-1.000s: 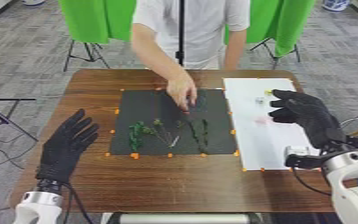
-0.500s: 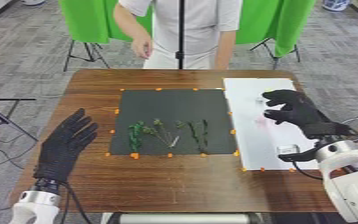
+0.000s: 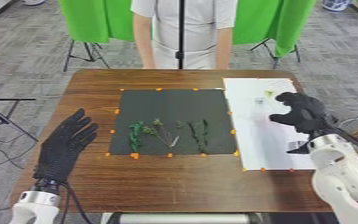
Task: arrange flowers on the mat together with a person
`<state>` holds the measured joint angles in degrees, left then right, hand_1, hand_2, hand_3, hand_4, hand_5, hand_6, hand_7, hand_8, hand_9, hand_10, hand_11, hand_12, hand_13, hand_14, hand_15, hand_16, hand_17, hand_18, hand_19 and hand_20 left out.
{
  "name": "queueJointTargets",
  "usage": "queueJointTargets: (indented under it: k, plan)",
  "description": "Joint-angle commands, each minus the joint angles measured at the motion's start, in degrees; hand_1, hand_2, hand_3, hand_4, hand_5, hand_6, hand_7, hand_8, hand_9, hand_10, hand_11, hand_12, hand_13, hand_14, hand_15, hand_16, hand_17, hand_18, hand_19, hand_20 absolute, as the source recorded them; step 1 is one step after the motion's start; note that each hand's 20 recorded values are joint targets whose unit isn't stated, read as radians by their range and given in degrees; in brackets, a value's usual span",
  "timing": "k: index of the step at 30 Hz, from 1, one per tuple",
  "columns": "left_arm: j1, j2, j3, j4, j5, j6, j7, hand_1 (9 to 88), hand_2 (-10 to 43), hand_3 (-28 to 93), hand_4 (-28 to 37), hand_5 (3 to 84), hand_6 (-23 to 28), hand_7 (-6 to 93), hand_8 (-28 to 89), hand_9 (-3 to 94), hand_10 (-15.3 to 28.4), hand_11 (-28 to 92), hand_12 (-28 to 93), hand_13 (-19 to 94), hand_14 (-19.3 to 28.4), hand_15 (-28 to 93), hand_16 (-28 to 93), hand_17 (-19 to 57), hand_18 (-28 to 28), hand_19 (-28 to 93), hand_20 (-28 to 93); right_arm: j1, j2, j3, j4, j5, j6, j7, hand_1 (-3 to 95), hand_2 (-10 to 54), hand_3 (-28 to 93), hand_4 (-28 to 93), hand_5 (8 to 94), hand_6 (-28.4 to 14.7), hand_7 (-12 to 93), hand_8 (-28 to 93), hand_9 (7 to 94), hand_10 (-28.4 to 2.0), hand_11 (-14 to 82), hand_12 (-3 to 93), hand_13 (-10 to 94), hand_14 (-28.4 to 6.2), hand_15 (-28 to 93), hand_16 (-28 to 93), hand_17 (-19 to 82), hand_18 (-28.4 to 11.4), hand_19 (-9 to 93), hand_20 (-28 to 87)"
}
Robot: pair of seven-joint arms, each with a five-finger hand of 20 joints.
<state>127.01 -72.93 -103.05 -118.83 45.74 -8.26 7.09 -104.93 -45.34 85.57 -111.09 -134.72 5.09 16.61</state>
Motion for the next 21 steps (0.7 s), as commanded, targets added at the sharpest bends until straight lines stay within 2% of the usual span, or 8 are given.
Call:
queueJointTargets:
  k: [1, 2, 8, 9, 10, 12, 14, 21]
  plan:
    - [-0.8, -1.00, -0.18, 0.84, 0.95, -2.36, -1.82, 26.5, 2.5, 71, -25.2, 32.4, 2.7, 19.7, -10, 26.7, 12.0, 20, 17, 24, 14.3, 27, 2, -8.6, 22.3, 45, 10, 4.6, 2.3, -5.9, 4.5, -3.0, 2.5, 1.2, 36.5, -9.5, 74, -28, 44.4, -2.4, 32, -16, 50.0, -11.3, 32.4, 21.6, 63, -9.7, 83, 16, 30, -19.7, 84, 39]
    - [-0.7, -0.98, -0.19, 0.82, 0.94, -2.47, -1.92, 26.5, 2.5, 71, -25.2, 32.4, 2.7, 19.7, -10, 26.6, 12.0, 20, 17, 24, 14.3, 27, 2, -8.7, 22.7, 45, 10, 5.3, 2.3, -6.7, 5.1, -3.4, 2.6, 0.9, 36.8, -9.5, 75, -28, 45.0, -1.9, 32, -17, 51.2, -10.9, 32.8, 21.6, 64, -9.5, 83, 16, 30, -19.5, 84, 39]
    - [0.5, -0.55, 0.35, 0.44, 0.32, -0.41, -0.77, 26.4, 2.5, 71, -25.2, 32.3, 2.7, 19.9, -10, 26.6, 12.0, 20, 18, 24, 14.3, 27, 1, -8.8, 23.1, 45, 10, 9.0, 2.3, -11.6, 8.2, -5.3, 2.2, 1.7, 37.0, -9.5, 75, -28, 47.1, -1.4, 33, -17, 53.6, -10.8, 34.5, 22.0, 65, -9.0, 83, 17, 31, -19.2, 85, 38]
    - [0.3, -0.48, 0.42, 0.59, -0.03, -0.33, -0.42, 26.4, 2.5, 71, -25.2, 32.3, 2.7, 19.8, -10, 26.5, 11.9, 20, 18, 24, 14.4, 27, 1, -8.8, 23.0, 45, 10, 9.7, 2.3, -12.2, 8.7, -5.4, 1.9, 1.7, 36.9, -9.5, 76, -28, 47.3, -1.4, 33, -17, 53.8, -10.8, 34.6, 21.9, 65, -9.0, 83, 17, 31, -19.2, 85, 38]
    - [-0.1, -1.31, 0.08, 0.61, 0.18, -0.82, -0.90, 26.3, 2.5, 71, -25.2, 32.3, 2.7, 19.8, -10, 26.5, 11.9, 20, 18, 24, 14.4, 27, 1, -8.8, 22.9, 45, 10, 10.3, 2.3, -12.8, 9.2, -4.8, 2.1, 1.9, 36.8, -9.5, 76, -28, 47.6, -1.3, 33, -17, 54.2, -10.8, 34.6, 21.9, 65, -9.0, 83, 17, 31, -19.2, 85, 38]
    - [-0.6, -1.16, -0.02, 0.70, 0.78, -1.34, -1.03, 26.4, 2.5, 71, -25.2, 32.4, 2.7, 19.8, -10, 26.5, 11.9, 20, 18, 24, 14.4, 27, 1, -8.8, 22.9, 45, 10, 11.5, 2.2, -13.9, 10.1, -4.8, 1.4, 2.2, 36.2, -9.5, 77, -28, 47.8, -1.4, 33, -17, 54.3, -10.9, 34.6, 21.9, 65, -9.0, 83, 18, 32, -19.2, 85, 38]
    - [-1.0, -0.77, 0.13, 0.82, 0.48, -1.60, -1.11, 26.4, 2.5, 71, -25.2, 32.4, 2.7, 19.8, -10, 26.5, 11.9, 20, 18, 24, 14.3, 27, 1, -8.8, 22.8, 45, 10, 12.5, 2.2, -15.0, 11.3, -5.5, 2.2, 2.7, 35.5, -9.5, 78, -28, 47.6, -1.8, 33, -17, 53.5, -11.2, 35.0, 22.3, 65, -8.9, 83, 18, 32, -19.2, 85, 38]
    - [-0.7, -0.27, 0.47, 0.84, -0.22, -0.68, -0.47, 26.5, 2.5, 71, -25.1, 32.6, 2.8, 19.8, -10, 26.5, 12.0, 20, 18, 24, 14.4, 27, 1, -8.8, 22.6, 45, 10, 16.6, 2.0, -20.4, 14.2, -11.5, 1.6, 8.1, 40.3, -9.5, 82, -28, 49.3, -0.8, 40, -18, 55.5, -10.9, 41.1, 25.4, 68, -6.6, 82, 18, 33, -18.8, 86, 37]
